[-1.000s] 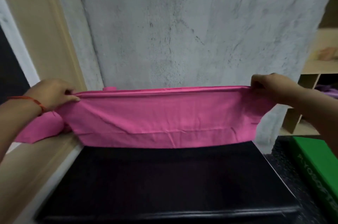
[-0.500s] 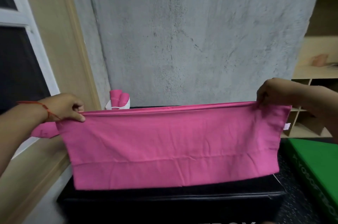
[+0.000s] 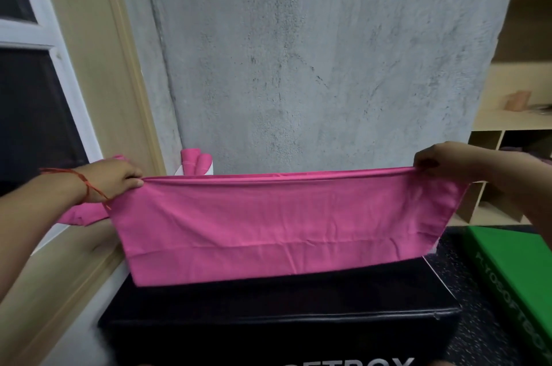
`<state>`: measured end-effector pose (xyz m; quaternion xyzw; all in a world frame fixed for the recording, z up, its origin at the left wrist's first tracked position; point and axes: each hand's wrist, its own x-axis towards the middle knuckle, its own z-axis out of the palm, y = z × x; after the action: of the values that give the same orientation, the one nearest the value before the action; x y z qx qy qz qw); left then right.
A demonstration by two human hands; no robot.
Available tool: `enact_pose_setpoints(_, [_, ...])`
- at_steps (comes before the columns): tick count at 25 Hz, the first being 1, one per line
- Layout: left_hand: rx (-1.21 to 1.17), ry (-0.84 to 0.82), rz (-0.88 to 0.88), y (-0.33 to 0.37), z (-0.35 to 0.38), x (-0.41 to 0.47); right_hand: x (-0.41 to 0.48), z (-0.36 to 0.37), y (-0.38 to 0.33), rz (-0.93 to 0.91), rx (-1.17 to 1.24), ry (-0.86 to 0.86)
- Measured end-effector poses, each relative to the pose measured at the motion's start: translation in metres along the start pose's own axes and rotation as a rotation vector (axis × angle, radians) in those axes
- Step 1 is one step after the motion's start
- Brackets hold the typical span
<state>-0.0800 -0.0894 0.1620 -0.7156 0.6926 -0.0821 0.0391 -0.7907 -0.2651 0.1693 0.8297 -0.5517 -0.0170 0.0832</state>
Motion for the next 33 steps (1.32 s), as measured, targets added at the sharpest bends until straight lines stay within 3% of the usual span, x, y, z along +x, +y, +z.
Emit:
enact_pose_setpoints(3, [-0.063, 0.175, -0.077, 0.008, 0.007, 0.009, 0.000, 0.006, -0.008, 0.053, 0.060, 0.017])
enact_pose_setpoints(7, [-0.177, 0.340, -0.049, 0.019, 0.005, -0.001, 0.000, 0.006, -0.008, 0.167, 0.036, 0.269])
enact_pose_setpoints(13, [-0.338, 0.343, -0.027, 0.040, -0.006, -0.017, -0.010, -0.008, -0.028, 0.204, 0.022, 0.366])
enact_pose_setpoints(17, [-0.224, 0.433, 0.023, 0.087, -0.013, -0.007, 0.000, -0.006, -0.073, 0.082, -0.013, 0.473])
enact_pose_setpoints(21, [-0.081, 0.323, -0.151, 0.034, 0.001, -0.030, -0.030, 0.013, -0.031, 0.265, -0.116, 0.405])
enact_pose_setpoints(26, [-0.154, 0.442, -0.124, 0.041, -0.001, -0.026, -0.023, 0.014, -0.038, 0.252, -0.065, 0.602])
enact_pose_setpoints(29, [-0.164, 0.333, -0.099, 0.027, 0.008, -0.036, -0.032, 0.017, -0.024, 0.248, -0.114, 0.568])
enact_pose_setpoints(33, [-0.263, 0.323, -0.068, 0.016, 0.013, -0.030, -0.031, 0.017, -0.021, 0.216, -0.055, 0.624])
